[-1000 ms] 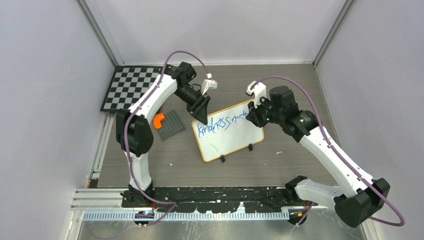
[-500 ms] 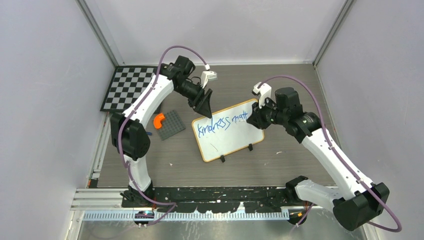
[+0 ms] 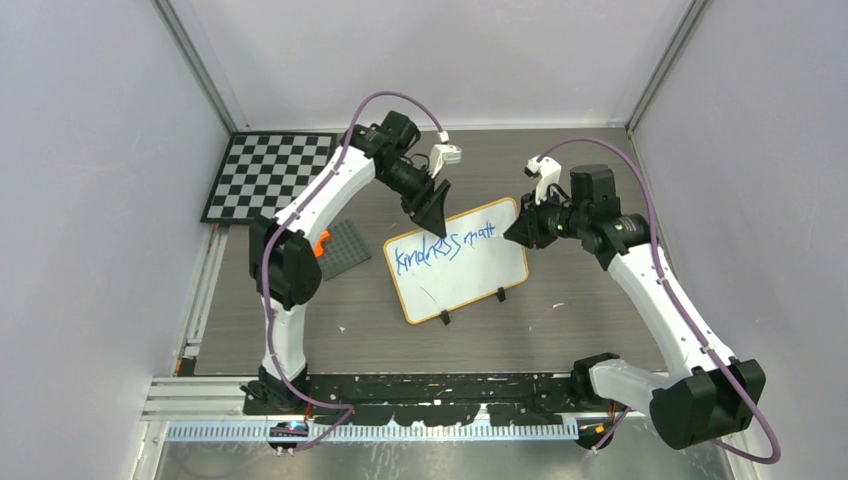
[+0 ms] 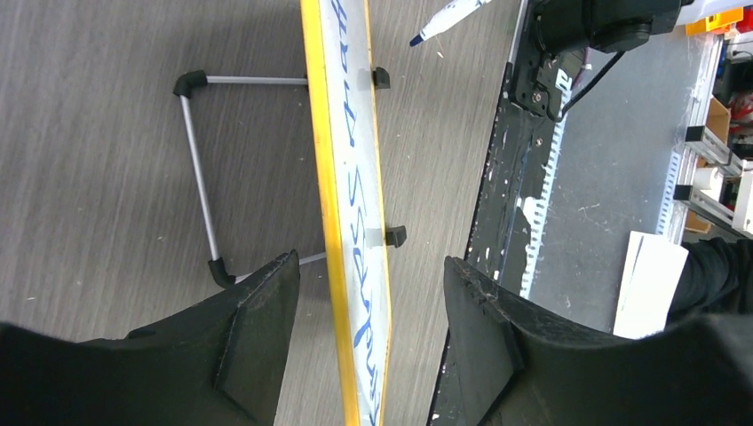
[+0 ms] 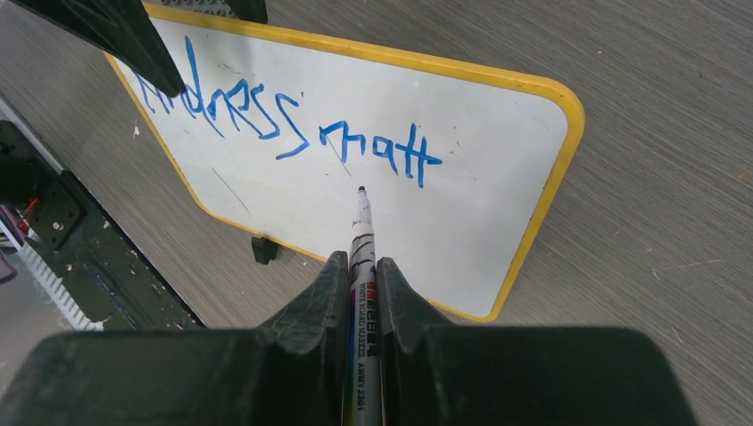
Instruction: Write a sentence on the whiteboard
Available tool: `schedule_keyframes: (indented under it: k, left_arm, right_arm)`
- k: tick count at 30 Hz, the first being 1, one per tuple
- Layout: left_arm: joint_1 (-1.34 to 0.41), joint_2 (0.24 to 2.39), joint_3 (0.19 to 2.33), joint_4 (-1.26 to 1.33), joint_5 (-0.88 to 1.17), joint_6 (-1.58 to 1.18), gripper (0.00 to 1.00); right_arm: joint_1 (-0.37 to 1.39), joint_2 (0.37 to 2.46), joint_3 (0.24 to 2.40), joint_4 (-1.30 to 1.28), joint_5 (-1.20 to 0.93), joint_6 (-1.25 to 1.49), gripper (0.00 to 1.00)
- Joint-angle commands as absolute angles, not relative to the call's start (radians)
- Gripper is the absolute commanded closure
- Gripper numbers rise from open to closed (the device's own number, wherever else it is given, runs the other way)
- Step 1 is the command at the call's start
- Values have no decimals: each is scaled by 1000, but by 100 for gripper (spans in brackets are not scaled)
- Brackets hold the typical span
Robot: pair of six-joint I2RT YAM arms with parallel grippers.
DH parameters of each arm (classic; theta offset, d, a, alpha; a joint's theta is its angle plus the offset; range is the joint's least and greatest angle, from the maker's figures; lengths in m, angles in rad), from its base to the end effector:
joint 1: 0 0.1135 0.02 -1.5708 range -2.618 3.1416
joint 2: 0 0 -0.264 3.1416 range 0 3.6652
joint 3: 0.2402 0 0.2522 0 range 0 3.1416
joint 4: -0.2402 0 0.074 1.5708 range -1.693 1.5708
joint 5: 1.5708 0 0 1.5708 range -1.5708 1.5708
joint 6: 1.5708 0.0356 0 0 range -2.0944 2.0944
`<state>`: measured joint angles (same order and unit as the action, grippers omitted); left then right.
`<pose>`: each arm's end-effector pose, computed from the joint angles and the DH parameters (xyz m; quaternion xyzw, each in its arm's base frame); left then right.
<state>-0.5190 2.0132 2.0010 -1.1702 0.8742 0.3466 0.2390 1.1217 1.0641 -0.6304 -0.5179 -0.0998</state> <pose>0.3471 -0.2297 0.3195 0.4470 0.7727 -0.4289 0.1384 0.2236 0.0726 0.3305 -0.2552 0.8431 0.2597 0.3959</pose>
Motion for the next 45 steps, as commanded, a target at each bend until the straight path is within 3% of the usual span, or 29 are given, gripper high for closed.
schedule_keyframes:
  k: [1, 9, 22, 27, 35, 45]
  left_arm:
    - [-537, 2024, 2036, -1211, 877, 374, 38]
    - [-564, 2071, 2052, -1217, 871, 382, 39]
    - [-577, 2117, 2091, -1241, 880, 388, 51]
    - [-578, 2114, 2092, -1241, 876, 393, 65]
    - [-577, 2136, 2134, -1326, 865, 459, 96]
    - [-581, 2202, 2221, -1458, 811, 522, 100]
  right_arm:
    - [214, 1116, 1076, -597, -586, -103, 100]
    - [212, 1119, 1056, -577, -608, -110, 100]
    - [214, 1103, 1017, -515, -588, -48, 100]
    - [213, 1083, 1020, -515, -468, -62, 100]
    - [212, 1016, 1046, -574, -390, -116, 100]
    - [208, 988, 1040, -617, -469, -149, 100]
